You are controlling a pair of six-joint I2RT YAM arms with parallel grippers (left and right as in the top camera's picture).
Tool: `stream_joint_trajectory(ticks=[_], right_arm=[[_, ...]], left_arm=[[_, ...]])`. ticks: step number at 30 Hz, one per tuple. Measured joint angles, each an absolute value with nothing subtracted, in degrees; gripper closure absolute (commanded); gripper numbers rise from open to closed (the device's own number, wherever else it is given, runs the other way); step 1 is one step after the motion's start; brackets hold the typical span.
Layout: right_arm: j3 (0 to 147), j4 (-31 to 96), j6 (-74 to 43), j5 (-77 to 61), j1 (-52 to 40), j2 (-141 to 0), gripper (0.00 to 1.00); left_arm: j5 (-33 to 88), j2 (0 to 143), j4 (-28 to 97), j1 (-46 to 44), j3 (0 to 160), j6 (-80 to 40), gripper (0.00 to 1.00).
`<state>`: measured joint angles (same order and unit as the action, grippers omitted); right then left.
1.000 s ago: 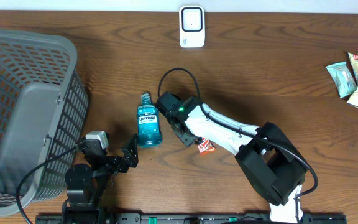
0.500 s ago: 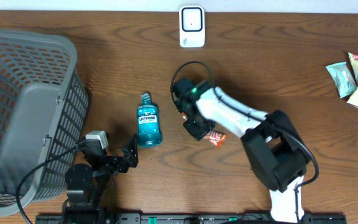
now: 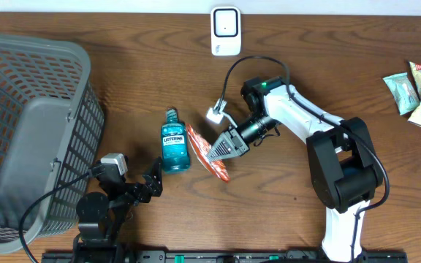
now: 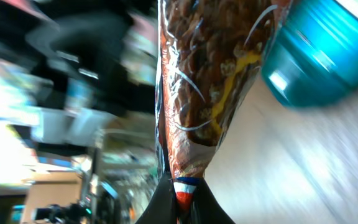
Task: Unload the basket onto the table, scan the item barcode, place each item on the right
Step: 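Lift the orange chocolate bar and raise it toward the white scanner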
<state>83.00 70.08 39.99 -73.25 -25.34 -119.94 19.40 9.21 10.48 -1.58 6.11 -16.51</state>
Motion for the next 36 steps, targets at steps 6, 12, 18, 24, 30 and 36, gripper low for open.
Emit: stream_joint_trajectory(ticks=[6, 12, 18, 24, 30, 36], right_arm=[[83.0, 70.24, 35.66, -83.66, -25.36, -119.94, 0.99], [83.0, 70.24, 27.35, -86.15, -25.36, -119.94, 0.99], [83.0, 70.26, 24.82, -86.83, -25.34, -119.94, 0.99], [83.0, 70.19, 24.27, -87.05, -25.34, -119.94, 0.99], [83.0, 68.25, 29.93, -86.91, -25.23, -119.94, 0.99], [83.92, 58.63, 29.17, -77.01, -23.81, -119.96, 0.99]], left_arm=[[19.42, 9.21, 10.5, -1.58, 6.11, -16.51, 0.02], [19.4, 9.21, 10.48, -1.58, 6.11, -16.51, 0.02], [19.4, 9.21, 10.48, -1.58, 6.11, -16.51, 0.02], [19.4, 9.21, 10.48, -1.58, 6.11, -16.51, 0.02], [19.4, 9.21, 10.48, -1.58, 6.11, -16.51, 0.02], [19.4, 9.21, 10.5, -1.58, 6.11, -16.51, 0.02]])
